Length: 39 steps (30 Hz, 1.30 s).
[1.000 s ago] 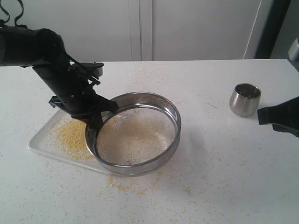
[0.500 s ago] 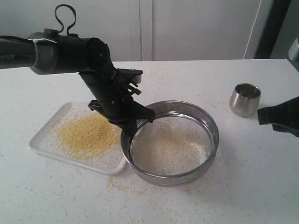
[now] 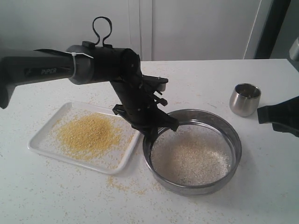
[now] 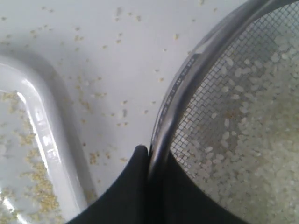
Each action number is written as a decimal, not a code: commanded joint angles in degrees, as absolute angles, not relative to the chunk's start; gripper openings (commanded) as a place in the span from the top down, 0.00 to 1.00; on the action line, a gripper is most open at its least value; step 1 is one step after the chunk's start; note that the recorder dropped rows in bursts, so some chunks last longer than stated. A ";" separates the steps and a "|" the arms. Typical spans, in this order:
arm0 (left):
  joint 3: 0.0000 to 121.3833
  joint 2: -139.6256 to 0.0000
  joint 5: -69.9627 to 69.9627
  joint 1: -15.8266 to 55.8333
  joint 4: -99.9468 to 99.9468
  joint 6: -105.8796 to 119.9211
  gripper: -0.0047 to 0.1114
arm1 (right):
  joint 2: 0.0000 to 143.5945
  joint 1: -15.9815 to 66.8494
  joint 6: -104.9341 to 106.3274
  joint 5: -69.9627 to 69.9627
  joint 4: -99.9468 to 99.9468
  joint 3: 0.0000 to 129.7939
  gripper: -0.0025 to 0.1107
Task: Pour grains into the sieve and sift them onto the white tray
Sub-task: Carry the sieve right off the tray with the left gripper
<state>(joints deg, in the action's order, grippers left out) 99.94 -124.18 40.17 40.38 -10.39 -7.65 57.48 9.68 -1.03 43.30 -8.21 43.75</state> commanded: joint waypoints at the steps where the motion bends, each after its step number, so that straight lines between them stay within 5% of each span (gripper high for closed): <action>1: 102.14 -124.08 42.31 42.06 -6.44 -11.37 0.96 | 57.24 9.61 -1.27 42.96 -7.90 43.48 0.98; 32: 103.39 -127.32 43.54 44.81 0.97 -15.25 0.96 | 57.24 9.61 -1.27 42.96 -7.90 43.48 0.98; 39: 103.39 -127.32 43.52 44.81 0.97 -15.03 0.70 | 57.24 9.61 -1.27 42.96 -7.90 43.48 0.98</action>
